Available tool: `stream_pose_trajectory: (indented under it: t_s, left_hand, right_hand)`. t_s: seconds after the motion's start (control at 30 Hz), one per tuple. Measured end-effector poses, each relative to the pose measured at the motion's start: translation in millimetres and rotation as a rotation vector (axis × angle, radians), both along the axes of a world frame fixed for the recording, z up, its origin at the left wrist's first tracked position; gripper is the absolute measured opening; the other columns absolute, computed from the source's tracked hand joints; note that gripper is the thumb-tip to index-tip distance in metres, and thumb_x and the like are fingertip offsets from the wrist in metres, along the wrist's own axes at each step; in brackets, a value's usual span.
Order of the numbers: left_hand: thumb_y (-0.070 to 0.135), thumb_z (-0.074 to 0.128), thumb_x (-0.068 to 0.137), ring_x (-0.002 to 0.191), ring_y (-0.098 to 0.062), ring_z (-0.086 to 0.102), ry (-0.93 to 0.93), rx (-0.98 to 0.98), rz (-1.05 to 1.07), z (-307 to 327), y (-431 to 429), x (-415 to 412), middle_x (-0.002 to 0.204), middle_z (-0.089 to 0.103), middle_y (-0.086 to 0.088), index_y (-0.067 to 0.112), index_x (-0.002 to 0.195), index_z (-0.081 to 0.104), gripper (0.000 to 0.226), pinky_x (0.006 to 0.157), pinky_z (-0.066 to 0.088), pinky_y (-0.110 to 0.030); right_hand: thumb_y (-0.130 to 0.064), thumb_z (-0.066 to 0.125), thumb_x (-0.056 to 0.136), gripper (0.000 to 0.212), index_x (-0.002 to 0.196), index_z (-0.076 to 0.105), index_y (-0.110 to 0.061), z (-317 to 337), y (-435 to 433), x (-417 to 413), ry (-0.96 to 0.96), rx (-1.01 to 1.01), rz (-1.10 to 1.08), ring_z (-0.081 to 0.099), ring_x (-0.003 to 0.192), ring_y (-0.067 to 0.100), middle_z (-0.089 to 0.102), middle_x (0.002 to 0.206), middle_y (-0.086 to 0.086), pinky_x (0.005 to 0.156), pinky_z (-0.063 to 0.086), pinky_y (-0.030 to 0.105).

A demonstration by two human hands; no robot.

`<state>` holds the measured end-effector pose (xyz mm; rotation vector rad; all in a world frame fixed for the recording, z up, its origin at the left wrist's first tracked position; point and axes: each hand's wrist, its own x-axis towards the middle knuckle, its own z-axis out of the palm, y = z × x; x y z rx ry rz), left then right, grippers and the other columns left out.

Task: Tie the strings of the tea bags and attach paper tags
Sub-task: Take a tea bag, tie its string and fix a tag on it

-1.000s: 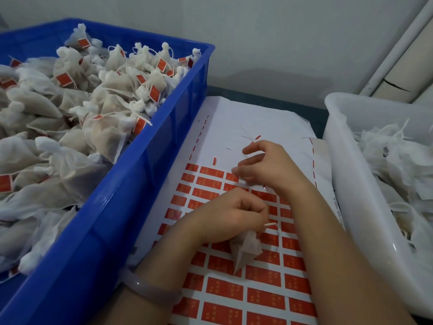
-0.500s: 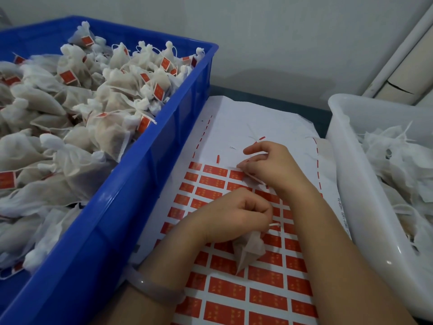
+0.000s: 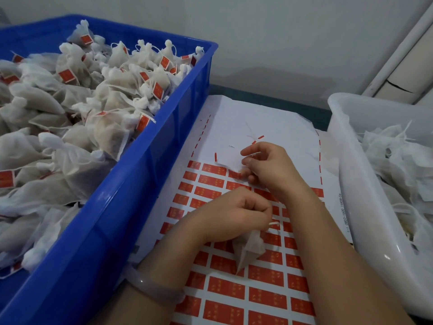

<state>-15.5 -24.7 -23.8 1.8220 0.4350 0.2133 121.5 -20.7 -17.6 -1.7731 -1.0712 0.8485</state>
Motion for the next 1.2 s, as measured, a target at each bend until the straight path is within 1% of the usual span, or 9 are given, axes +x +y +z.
stream_pose_trajectory:
  t_s: [0.1, 0.23, 0.43, 0.63, 0.8, 0.93, 1.07, 1.13, 1.2]
  left_hand:
    - [0.023, 0.046, 0.074, 0.067, -0.028, 0.048, 0.002, -0.008, -0.002, 0.2, 0.0, -0.1, 0.065, 0.048, -0.012, 0.019, 0.058, 0.053, 0.019, 0.065, 0.042, -0.037]
    - [0.024, 0.046, 0.074, 0.066, -0.027, 0.047, -0.001, -0.007, 0.0, 0.0, 0.1, -0.6, 0.064, 0.048, -0.011, 0.02, 0.057, 0.053, 0.019, 0.065, 0.042, -0.036]
    - [0.024, 0.046, 0.075, 0.065, -0.028, 0.046, -0.008, -0.025, -0.004, -1.0, 0.2, -0.5, 0.062, 0.048, -0.005, 0.021, 0.058, 0.054, 0.019, 0.065, 0.041, -0.037]
    - [0.024, 0.046, 0.074, 0.067, -0.029, 0.047, -0.015, -0.037, -0.006, -0.2, -0.4, -0.8, 0.064, 0.05, -0.008, 0.022, 0.059, 0.055, 0.018, 0.066, 0.041, -0.038]
    - [0.025, 0.045, 0.075, 0.067, -0.023, 0.048, -0.006, -0.015, -0.007, 0.5, -0.6, -0.6, 0.064, 0.051, -0.004, 0.022, 0.059, 0.055, 0.018, 0.063, 0.042, -0.032]
    - [0.025, 0.045, 0.075, 0.066, -0.021, 0.048, -0.01, -0.025, -0.012, 0.0, -0.4, -0.9, 0.062, 0.051, -0.001, 0.021, 0.06, 0.055, 0.018, 0.062, 0.042, -0.028]
    - [0.024, 0.045, 0.075, 0.066, -0.024, 0.047, -0.021, -0.04, -0.019, -0.5, -0.5, -0.2, 0.062, 0.05, -0.003, 0.021, 0.059, 0.055, 0.019, 0.063, 0.041, -0.033]
    - [0.023, 0.046, 0.075, 0.068, -0.026, 0.049, -0.037, -0.056, -0.011, -0.3, 0.1, 0.1, 0.062, 0.052, 0.0, 0.025, 0.057, 0.056, 0.02, 0.067, 0.042, -0.037]
    - [0.019, 0.047, 0.075, 0.071, -0.024, 0.054, -0.096, -0.134, 0.01, 2.1, 3.1, -0.6, 0.064, 0.057, 0.002, 0.026, 0.056, 0.057, 0.022, 0.073, 0.046, -0.039]
  right_hand:
    - [-0.002, 0.051, 0.092, 0.018, 0.092, 0.061, -0.017, -1.0, 0.1, -0.6, -0.001, -0.004, 0.013, 0.062, 0.048, 0.004, 0.067, 0.077, 0.006, 0.048, 0.051, 0.015]
    - [-0.006, 0.051, 0.092, 0.018, 0.09, 0.06, -0.022, -0.7, 0.5, -0.1, 0.006, 0.009, 0.054, 0.062, 0.052, 0.004, 0.068, 0.081, 0.002, 0.052, 0.052, 0.016]
    - [-0.023, 0.057, 0.091, 0.008, 0.096, 0.058, -0.029, -1.6, 3.7, -1.8, -0.154, -0.031, 0.155, 0.065, 0.067, 0.004, 0.065, 0.085, -0.011, 0.054, 0.049, 0.012]
    - [-0.025, 0.072, 0.079, 0.02, 0.087, 0.057, -0.036, 1.0, 3.3, -2.8, -0.271, -0.066, 0.238, 0.064, 0.068, 0.005, 0.062, 0.082, -0.015, 0.049, 0.048, 0.008]
    - [-0.021, 0.069, 0.083, 0.014, 0.084, 0.06, -0.032, 2.3, 2.1, -2.5, -0.125, -0.024, 0.239, 0.065, 0.068, -0.004, 0.067, 0.081, -0.01, 0.048, 0.047, 0.008]
    - [-0.02, 0.068, 0.083, 0.015, 0.089, 0.059, -0.031, 2.4, 2.1, -3.2, -0.069, -0.021, 0.206, 0.066, 0.064, -0.001, 0.067, 0.077, -0.008, 0.049, 0.049, 0.01]
    - [-0.018, 0.066, 0.085, 0.014, 0.088, 0.06, -0.03, 1.1, 2.1, -1.7, -0.026, 0.003, 0.154, 0.063, 0.056, -0.001, 0.067, 0.075, -0.004, 0.048, 0.048, 0.01]
    - [-0.019, 0.065, 0.085, 0.012, 0.09, 0.061, -0.029, 0.8, 1.4, -0.5, 0.019, 0.004, 0.131, 0.063, 0.057, 0.004, 0.068, 0.076, -0.001, 0.052, 0.052, 0.016]
    - [-0.016, 0.067, 0.084, 0.014, 0.096, 0.063, -0.022, 0.8, 1.9, 0.8, 0.099, -0.006, 0.116, 0.066, 0.066, 0.013, 0.069, 0.079, 0.005, 0.063, 0.055, 0.027]
